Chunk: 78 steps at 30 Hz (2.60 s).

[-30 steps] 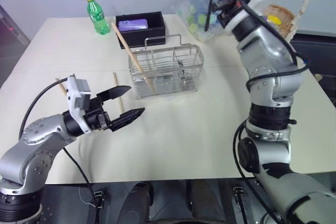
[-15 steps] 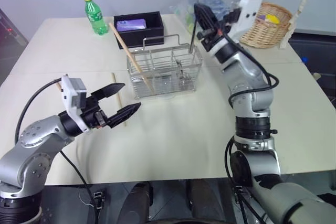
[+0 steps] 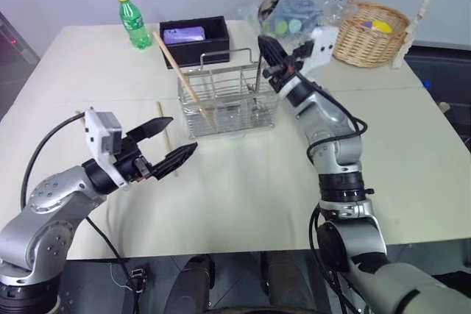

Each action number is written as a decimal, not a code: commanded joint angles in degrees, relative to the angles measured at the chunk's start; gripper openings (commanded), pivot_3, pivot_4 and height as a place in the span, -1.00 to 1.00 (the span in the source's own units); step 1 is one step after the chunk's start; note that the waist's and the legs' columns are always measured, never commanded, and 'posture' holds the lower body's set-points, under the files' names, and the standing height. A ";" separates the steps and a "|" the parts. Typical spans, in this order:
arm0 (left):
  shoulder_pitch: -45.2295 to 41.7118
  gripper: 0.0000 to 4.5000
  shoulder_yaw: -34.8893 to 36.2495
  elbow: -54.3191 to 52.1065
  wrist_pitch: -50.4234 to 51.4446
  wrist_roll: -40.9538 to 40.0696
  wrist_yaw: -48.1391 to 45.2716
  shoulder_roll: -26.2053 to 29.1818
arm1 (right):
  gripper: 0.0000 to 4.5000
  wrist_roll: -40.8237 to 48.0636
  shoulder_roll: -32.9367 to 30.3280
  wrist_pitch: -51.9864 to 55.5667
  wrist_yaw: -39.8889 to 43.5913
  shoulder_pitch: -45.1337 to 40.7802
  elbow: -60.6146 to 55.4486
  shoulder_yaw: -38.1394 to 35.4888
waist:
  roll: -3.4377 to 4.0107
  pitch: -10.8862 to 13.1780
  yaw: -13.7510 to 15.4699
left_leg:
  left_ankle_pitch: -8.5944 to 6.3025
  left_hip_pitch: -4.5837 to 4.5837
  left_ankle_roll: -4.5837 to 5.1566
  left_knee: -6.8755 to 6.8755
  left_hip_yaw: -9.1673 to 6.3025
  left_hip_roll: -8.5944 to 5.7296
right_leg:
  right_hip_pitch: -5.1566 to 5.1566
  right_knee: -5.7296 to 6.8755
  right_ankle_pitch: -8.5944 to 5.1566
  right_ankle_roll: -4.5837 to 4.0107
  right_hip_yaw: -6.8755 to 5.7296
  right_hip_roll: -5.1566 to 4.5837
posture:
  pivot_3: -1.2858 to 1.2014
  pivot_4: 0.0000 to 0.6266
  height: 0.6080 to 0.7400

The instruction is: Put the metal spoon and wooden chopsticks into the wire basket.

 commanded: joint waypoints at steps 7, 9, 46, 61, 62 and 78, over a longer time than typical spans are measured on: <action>-0.01 1.00 1.95 -1.48 -1.47 -0.34 0.37 0.17 | 0.35 -0.01 0.19 -1.58 0.14 0.24 -2.60 0.42 | 0.00 0.00 0.00 | 0.00 0.00 0.00 0.01 0.00 0.00 | 0.00 0.00 0.00 0.00 0.00 0.00 | 0.03 -0.52 1.00; -0.04 1.00 1.99 -1.33 -1.48 -0.30 0.34 0.18 | 0.87 -0.21 0.06 -1.62 -0.06 0.31 -2.76 0.48 | 0.00 0.00 0.00 | 0.00 0.00 0.00 0.00 0.00 0.00 | 0.00 0.00 0.00 0.00 0.00 0.00 | 0.03 -0.52 1.00; 1.27 1.00 1.95 21.75 -19.63 28.57 21.22 -15.55 | 0.98 21.74 -42.26 23.62 27.66 28.01 -39.17 -12.78 | -0.17 -0.10 2.05 | -0.04 0.00 0.06 0.11 0.07 -0.01 | 0.22 -0.16 0.00 0.02 -0.02 -0.05 | 0.03 -0.52 1.00; -8.31 1.00 -4.38 30.30 -18.28 37.22 30.19 -21.31 | 0.98 18.70 -40.64 13.85 29.90 39.82 -43.05 -12.70 | -0.27 -0.14 2.09 | -0.04 0.07 0.07 0.22 0.06 -0.02 | 0.35 -0.15 0.01 0.05 -0.05 -0.05 | 0.03 -0.52 1.00; -9.58 1.00 -4.39 29.98 -18.02 36.84 30.22 -21.36 | 0.98 18.67 -40.70 13.59 29.89 40.16 -43.24 -12.73 | -0.27 -0.14 2.12 | -0.04 0.07 0.07 0.24 0.05 -0.02 | 0.36 -0.15 0.01 0.05 -0.06 -0.05 | 0.03 -0.52 1.00; -27.86 1.00 -4.62 25.93 8.54 39.46 43.60 -20.85 | 0.98 17.93 -41.03 11.70 29.51 40.85 -42.66 -11.39 | -0.32 -0.14 1.96 | -0.04 0.08 0.07 0.32 0.01 -0.03 | 0.41 -0.11 0.03 0.10 -0.08 -0.04 | 0.03 -0.52 1.00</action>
